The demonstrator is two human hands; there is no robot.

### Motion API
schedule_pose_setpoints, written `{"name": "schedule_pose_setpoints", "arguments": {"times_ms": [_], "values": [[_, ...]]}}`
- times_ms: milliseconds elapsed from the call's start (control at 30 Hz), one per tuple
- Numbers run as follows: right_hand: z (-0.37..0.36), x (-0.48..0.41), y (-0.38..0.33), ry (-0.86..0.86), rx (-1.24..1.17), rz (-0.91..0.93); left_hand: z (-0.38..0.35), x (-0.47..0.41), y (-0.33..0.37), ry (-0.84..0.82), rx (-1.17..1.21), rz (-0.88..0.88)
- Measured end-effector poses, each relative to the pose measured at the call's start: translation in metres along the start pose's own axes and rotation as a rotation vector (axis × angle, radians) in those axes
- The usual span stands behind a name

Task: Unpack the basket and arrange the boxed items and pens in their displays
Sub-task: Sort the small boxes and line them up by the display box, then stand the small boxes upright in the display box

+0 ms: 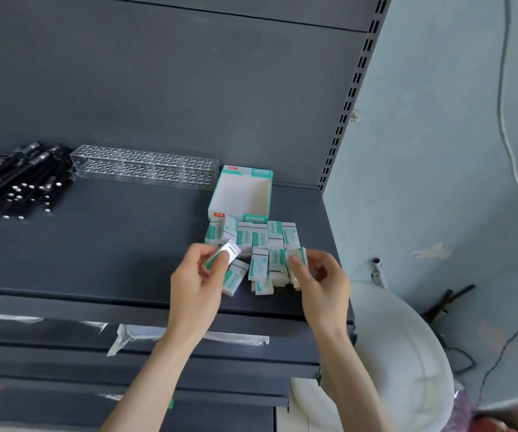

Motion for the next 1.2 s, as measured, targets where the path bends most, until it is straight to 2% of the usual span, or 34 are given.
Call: {"name": "schedule_pose_setpoints", "arguments": {"times_ms": [133,233,333,500,667,767,967,1100,1200], "values": [[0.002,-0.005,-0.021,-0.134,-0.155,0.038,0.000,-0.005,0.016,-0.099,0.189,-0.032],[-0.005,-0.013,-0.040,-0.263,-0.240,0.055,-0.006,-0.021,0.027,-0.167,0.303,0.036],[-0.019,-0.024,-0.050,-0.351,-0.217,0.067,-0.011,-0.044,0.034,-0.227,0.325,0.112],[-0.050,-0.053,-0.063,-0.408,-0.187,0.101,-0.006,-0.087,0.036,-0.303,0.329,0.134],[-0.086,-0.079,-0.077,-0.470,-0.281,0.048,0.000,-0.134,0.030,-0.407,0.349,0.163],[-0.102,-0.091,-0.080,-0.440,-0.271,0.043,0.002,-0.159,0.026,-0.460,0.350,0.194],[-0.119,-0.107,-0.078,-0.258,-0.360,0.000,-0.008,-0.189,0.014,-0.484,0.373,0.268],[-0.124,-0.120,-0.076,-0.167,-0.253,0.059,-0.014,-0.200,0.001,-0.337,0.307,0.237],[-0.128,-0.128,-0.076,-0.213,-0.240,0.063,-0.021,-0.204,0.000,-0.317,0.408,0.229]]}}
Point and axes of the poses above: each hand's wrist, its own x-axis away from the middle knuckle, its own z-axis out of the back of the hand, y = z × x, the point moved 2 cm from there along -x, towards the middle knuckle, and after that the axes turned 3 degrees about y, right-handed, at the moved point
